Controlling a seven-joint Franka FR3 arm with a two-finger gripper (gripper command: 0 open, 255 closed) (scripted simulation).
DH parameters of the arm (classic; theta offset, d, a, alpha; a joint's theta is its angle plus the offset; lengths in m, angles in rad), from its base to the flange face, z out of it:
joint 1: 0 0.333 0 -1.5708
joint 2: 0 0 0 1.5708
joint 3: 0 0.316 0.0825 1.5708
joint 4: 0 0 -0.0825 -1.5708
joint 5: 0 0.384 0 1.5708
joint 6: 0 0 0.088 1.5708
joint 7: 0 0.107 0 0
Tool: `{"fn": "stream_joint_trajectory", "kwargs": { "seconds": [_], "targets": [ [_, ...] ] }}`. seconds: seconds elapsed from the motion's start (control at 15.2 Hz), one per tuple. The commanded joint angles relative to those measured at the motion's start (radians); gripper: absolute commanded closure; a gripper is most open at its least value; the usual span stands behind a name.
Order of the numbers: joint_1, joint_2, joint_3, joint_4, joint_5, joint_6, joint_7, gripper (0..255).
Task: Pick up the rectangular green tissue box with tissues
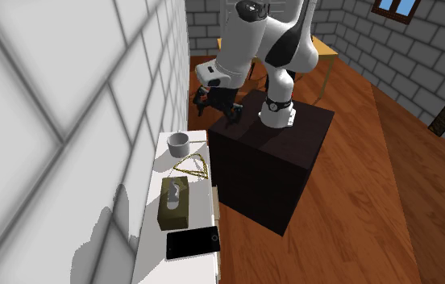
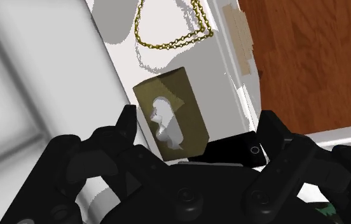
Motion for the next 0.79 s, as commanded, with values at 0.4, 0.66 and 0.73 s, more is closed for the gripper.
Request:
{"fn": "stream_joint_trajectory", "kwargs": {
  "seconds": [0.4, 0.66, 0.73],
  "targets": [
    [-0.029, 0.32, -0.009, 0.153, -0.216, 0.088, 0.065, 0],
    [-0.024, 0.48, -0.032, 0.259, -0.316, 0.102, 0.092, 0],
    [-0.021, 0.52, -0.039, 0.288, -0.338, 0.103, 0.097, 0]
  ]
}}
